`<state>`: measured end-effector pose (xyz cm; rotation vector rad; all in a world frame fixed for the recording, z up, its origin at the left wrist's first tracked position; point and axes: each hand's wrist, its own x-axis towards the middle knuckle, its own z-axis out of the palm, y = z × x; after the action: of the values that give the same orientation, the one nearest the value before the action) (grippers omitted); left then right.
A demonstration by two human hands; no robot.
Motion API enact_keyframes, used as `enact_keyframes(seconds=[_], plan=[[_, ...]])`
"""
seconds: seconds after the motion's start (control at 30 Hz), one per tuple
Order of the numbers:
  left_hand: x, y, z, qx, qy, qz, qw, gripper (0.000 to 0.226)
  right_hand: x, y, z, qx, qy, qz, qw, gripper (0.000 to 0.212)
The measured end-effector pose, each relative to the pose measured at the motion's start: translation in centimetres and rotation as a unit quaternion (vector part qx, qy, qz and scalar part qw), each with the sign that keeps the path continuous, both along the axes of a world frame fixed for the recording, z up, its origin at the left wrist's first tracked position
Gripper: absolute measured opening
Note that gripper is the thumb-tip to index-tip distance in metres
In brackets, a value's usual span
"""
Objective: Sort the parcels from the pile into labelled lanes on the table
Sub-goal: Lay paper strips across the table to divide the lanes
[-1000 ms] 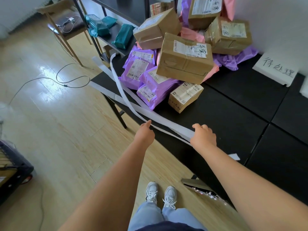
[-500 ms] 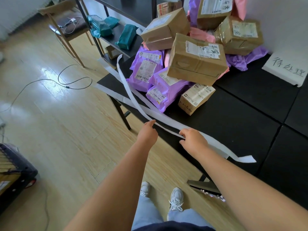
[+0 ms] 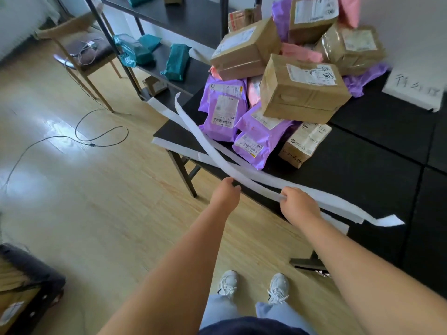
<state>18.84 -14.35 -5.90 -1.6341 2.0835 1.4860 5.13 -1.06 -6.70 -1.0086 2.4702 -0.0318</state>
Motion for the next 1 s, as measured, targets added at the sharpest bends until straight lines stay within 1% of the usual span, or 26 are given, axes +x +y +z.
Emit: enact_keyframes(seconds=[0.1, 0.2, 0.3, 0.37, 0.43, 0.5, 0.57, 0.6, 0.73, 0.83, 0.87, 0.93, 1.0], plan=[[0.1, -0.5, 0.4, 0.045, 0.031, 0.042, 0.998, 0.04, 1.1, -0.5, 1.0, -0.036, -0.006, -0.01, 0.999, 0.016], [0.2, -0.7, 1.3, 0.091, 0.087, 0.102, 0.987, 0.038, 1.8, -1.0, 1.8, -0.055, -0.013, -0.016, 0.998, 0.021], [0.1, -1.1, 3.0, 0.139, 0.162, 0.175, 0.961, 0.037, 2.2, -0.9, 2.4, -0.07, -0.02, -0.019, 0.997, 0.03], [0.0, -1.6, 3.7, 0.169, 0.198, 0.187, 0.947, 0.036, 2.4, -0.6, 2.8, -0.073, -0.017, -0.023, 0.997, 0.031], [-0.1, -2.0, 4.4, 0.17, 0.218, 0.202, 0.94, 0.026, 2.5, -0.2, 3.2, -0.063, -0.002, -0.023, 0.998, 0.026], [-0.4, -2.4, 5.3, 0.141, 0.232, 0.221, 0.937, 0.018, 2.4, 0.2, 3.7, -0.047, 0.012, -0.024, 0.999, 0.024], [-0.8, -2.5, 6.6, 0.133, 0.257, 0.229, 0.93, 0.006, 2.0, 0.5, 4.2, -0.029, 0.027, -0.022, 0.999, 0.021], [-1.1, -2.5, 7.2, 0.132, 0.268, 0.229, 0.926, 0.005, 1.8, 0.7, 4.5, -0.024, 0.035, -0.023, 0.999, 0.02], [-2.6, -1.7, 9.6, 0.134, 0.31, 0.218, 0.916, 0.008, 1.2, 1.7, 5.7, -0.022, 0.058, -0.05, 0.997, 0.018], [-4.1, -0.9, 11.1, 0.141, 0.33, 0.216, 0.908, 0.013, 0.5, 2.6, 6.7, -0.022, 0.079, -0.071, 0.994, 0.022], [-4.6, -0.6, 11.4, 0.147, 0.335, 0.213, 0.906, 0.018, 0.2, 3.0, 7.0, -0.017, 0.087, -0.077, 0.993, 0.025], [-5.6, 0.1, 12.2, 0.138, 0.322, 0.188, 0.918, 0.032, -0.3, 3.7, 7.8, -0.003, 0.101, -0.091, 0.991, 0.028], [-6.5, 0.9, 12.9, 0.117, 0.301, 0.146, 0.935, 0.036, -0.8, 4.4, 8.3, 0.004, 0.115, -0.11, 0.987, 0.03]])
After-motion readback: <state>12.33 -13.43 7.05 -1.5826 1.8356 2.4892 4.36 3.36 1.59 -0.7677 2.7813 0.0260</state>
